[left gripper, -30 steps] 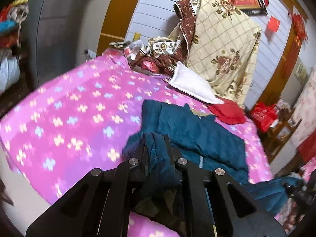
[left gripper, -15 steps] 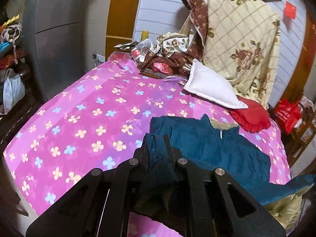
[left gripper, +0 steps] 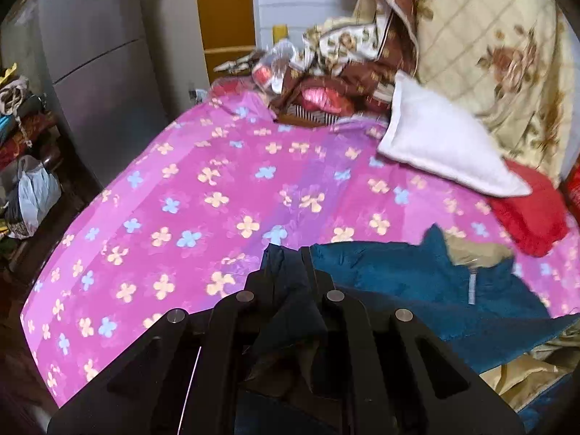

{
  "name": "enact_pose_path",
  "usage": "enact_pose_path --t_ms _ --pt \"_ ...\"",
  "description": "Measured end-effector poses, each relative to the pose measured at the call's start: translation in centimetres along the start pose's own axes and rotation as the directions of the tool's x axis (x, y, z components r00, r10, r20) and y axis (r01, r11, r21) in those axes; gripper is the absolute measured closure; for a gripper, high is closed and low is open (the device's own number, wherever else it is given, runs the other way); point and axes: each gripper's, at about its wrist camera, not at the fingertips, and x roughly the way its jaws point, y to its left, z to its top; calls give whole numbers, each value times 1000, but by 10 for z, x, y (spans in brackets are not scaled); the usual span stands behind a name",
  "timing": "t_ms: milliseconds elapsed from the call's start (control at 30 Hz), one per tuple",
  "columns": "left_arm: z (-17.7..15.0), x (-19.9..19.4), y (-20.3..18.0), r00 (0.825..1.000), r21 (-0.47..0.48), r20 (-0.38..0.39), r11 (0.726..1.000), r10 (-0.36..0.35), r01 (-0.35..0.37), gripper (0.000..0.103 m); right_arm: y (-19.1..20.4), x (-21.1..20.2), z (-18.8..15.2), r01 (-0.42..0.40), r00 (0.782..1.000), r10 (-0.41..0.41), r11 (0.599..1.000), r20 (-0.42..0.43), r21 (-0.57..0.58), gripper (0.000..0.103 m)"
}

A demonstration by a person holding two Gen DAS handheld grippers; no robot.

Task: Fold large clothes

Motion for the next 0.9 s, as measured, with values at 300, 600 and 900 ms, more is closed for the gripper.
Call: enact_pose_path --t_ms 300,600,900 --pt "-17 100 -20 992 -16 -120 999 49 -52 91 -30 90 -6 11 998 -5 995 -59 103 95" --pt "-18 122 0 985 -110 -163 993 -65 47 71 -44 94 -8 -135 989 143 974 -31 181 73" --pt "13 36 63 944 -338 -30 892 -330 301 44 -32 -5 8 -251 957 231 963 176 101 25"
